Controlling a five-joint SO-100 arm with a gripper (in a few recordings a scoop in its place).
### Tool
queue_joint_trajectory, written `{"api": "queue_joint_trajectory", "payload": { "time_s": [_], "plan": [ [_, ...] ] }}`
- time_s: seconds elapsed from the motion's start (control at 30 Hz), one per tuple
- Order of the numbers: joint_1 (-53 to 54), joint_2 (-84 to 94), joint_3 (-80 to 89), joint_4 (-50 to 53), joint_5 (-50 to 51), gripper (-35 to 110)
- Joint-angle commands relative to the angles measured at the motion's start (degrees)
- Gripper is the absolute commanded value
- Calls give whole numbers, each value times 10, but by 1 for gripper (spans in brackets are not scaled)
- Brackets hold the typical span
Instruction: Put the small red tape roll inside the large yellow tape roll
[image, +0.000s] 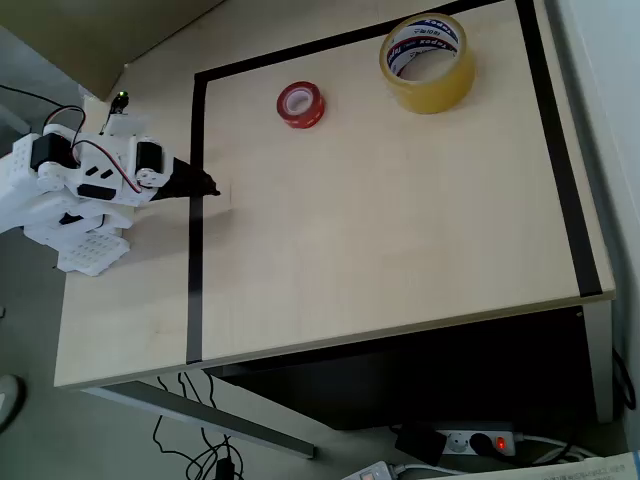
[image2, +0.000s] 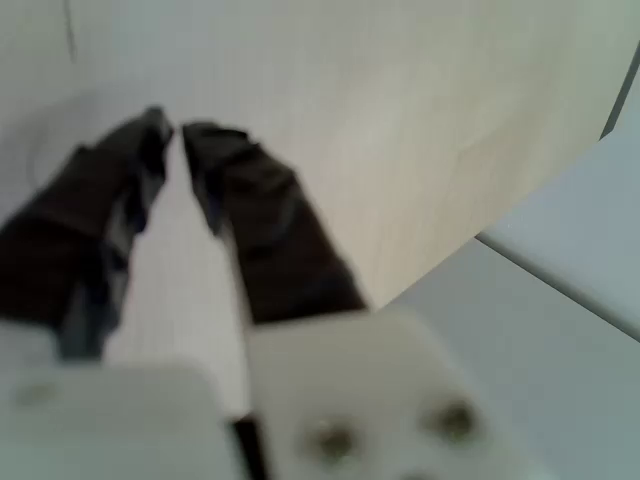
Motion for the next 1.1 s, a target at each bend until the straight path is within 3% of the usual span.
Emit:
{"api": "queue_joint_trajectory", "payload": {
  "time_s": [0.0, 0.1, 0.17, 0.8, 1.07],
  "plan": [
    [-178, 0, 0, 102, 14, 0],
    [-322, 2, 0, 103, 14, 0],
    [-334, -32, 0, 88, 13, 0],
    [-180, -113, 0, 45, 17, 0],
    [-122, -23, -21, 83, 20, 0]
  ]
}}
